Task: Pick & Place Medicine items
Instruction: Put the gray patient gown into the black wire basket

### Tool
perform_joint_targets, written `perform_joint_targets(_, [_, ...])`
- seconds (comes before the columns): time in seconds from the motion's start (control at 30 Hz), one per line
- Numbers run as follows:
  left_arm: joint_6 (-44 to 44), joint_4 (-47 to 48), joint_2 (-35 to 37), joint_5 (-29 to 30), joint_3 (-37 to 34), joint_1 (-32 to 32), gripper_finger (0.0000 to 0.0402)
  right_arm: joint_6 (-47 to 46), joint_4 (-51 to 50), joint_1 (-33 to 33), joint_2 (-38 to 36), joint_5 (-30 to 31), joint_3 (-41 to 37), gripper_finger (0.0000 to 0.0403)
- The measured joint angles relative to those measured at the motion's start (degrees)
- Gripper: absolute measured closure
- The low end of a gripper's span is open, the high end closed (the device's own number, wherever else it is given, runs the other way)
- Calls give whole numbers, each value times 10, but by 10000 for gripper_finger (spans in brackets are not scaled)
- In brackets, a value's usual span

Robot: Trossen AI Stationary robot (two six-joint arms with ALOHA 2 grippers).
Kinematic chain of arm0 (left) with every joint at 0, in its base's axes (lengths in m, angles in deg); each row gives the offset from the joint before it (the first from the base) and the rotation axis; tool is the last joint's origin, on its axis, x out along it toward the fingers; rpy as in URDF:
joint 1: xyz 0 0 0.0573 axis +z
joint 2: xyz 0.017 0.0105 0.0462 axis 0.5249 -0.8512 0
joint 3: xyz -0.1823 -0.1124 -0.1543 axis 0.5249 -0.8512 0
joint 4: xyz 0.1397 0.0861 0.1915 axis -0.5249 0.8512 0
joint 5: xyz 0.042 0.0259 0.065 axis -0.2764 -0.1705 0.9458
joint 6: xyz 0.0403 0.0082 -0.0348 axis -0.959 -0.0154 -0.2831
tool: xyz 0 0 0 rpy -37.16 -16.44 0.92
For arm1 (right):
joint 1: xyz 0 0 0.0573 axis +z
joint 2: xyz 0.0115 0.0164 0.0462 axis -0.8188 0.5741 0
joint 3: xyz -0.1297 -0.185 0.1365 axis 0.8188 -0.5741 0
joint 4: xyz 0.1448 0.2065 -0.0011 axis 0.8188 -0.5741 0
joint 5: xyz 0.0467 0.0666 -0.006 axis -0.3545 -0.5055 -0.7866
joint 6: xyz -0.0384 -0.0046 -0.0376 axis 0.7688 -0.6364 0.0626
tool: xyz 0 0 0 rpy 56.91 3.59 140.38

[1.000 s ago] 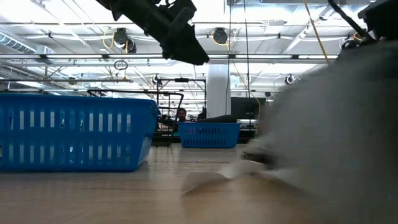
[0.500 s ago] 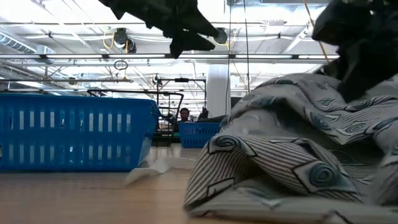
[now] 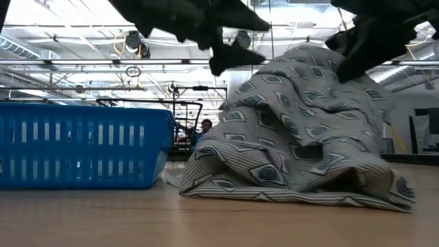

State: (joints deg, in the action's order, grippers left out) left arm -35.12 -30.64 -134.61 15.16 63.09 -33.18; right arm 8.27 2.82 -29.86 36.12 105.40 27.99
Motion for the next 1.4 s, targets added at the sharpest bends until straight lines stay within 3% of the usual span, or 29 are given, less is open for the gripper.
perform_joint_targets(0.43, [86,-98,-72,-120,1,27,80,91,31,-5,0,28,3,360])
perform_joint_targets(0.57, [96,-110,-80,-128,2,22,81,107,31,-23,0,27,3,360])
perform_joint_targets(0.8, [97,-115,-79,-118,2,13,77,145,50,-45,0,25,2,360])
perform_joint_targets(1.07, [69,-104,-78,-23,2,11,88,178,111,-42,0,50,1,360])
perform_joint_targets(1.4, [65,-106,-77,-21,2,13,106,191,121,-36,-12,102,1,360])
